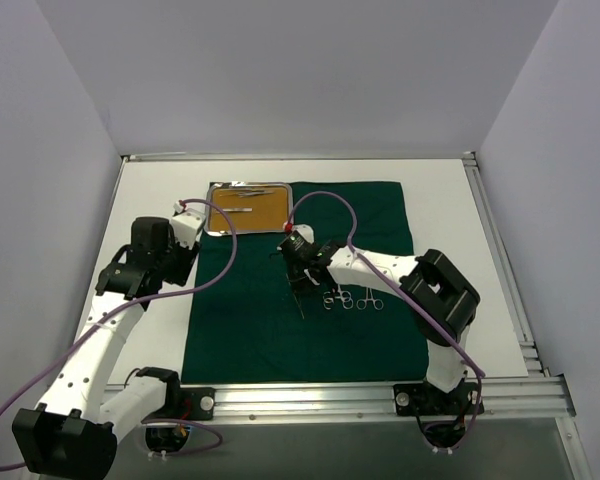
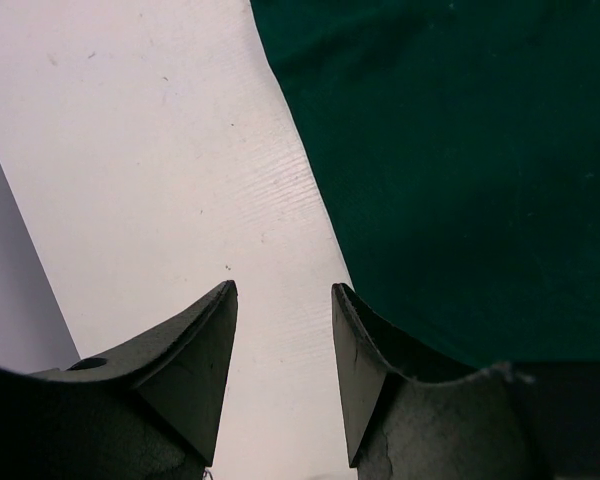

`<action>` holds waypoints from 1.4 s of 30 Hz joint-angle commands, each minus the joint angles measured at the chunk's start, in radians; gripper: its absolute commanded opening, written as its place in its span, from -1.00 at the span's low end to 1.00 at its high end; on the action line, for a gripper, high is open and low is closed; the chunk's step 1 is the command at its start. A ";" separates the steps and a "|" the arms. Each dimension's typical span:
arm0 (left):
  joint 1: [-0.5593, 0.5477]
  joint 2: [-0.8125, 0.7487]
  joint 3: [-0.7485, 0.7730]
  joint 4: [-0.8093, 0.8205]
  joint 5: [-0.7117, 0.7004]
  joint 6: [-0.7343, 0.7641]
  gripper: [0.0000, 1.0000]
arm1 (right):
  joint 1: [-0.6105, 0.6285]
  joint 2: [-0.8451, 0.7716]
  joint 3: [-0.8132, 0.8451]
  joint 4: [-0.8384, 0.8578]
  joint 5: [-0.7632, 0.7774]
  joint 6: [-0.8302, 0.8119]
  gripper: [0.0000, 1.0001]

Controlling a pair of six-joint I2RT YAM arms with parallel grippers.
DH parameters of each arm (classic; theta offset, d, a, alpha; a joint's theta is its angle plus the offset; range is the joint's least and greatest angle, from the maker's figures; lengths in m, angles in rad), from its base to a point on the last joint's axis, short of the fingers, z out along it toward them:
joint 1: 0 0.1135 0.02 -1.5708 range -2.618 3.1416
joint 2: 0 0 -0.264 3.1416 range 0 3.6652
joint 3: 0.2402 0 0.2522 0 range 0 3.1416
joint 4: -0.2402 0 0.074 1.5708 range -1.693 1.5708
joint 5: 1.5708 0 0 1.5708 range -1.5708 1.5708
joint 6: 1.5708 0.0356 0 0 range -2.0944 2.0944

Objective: Open and lay out the surgical kit
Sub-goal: Adjust the medical item in the surgical kit.

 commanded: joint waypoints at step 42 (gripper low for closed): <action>-0.067 -0.066 -0.041 0.068 -0.019 -0.009 0.04 | 0.074 -0.009 0.010 -0.097 0.145 0.229 -0.81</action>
